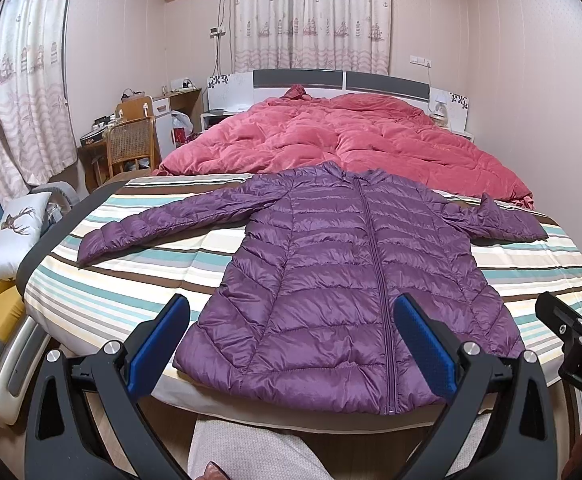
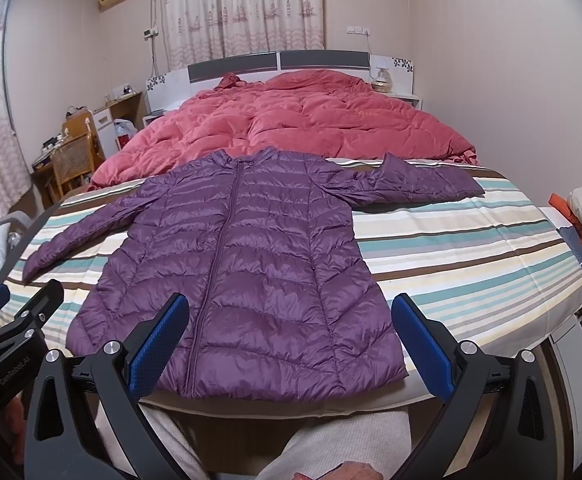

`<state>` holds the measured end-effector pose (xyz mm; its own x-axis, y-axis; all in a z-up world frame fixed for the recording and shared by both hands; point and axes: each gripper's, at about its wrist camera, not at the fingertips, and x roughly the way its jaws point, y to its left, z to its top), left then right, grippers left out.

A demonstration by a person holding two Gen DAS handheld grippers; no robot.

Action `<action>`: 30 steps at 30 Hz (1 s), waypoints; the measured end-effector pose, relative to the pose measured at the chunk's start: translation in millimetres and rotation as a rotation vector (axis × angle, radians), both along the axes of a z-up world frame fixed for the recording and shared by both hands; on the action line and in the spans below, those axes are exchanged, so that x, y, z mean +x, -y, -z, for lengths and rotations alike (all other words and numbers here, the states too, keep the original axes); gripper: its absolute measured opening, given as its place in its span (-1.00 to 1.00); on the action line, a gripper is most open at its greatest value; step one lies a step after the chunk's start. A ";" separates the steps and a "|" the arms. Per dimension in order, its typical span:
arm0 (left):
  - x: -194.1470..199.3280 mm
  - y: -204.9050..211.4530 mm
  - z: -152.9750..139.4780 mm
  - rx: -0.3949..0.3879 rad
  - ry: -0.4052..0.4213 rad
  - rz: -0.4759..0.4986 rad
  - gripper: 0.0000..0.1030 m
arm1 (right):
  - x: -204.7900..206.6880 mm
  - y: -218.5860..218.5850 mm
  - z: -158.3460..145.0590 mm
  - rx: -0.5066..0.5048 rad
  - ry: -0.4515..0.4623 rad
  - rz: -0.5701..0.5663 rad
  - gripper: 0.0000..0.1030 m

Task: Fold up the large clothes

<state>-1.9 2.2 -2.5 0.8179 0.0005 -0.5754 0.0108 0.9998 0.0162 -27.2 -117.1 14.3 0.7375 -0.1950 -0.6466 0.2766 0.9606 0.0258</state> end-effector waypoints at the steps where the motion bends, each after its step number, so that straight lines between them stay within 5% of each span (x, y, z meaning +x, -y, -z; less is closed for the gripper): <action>1: -0.3 -0.2 0.1 -0.001 0.000 0.000 0.97 | 0.0 -0.4 0.1 0.001 0.000 -0.001 0.94; 30: 4.5 0.3 14.6 -0.003 -0.012 -0.001 0.97 | 2.9 -0.2 2.2 0.012 -0.026 0.003 0.94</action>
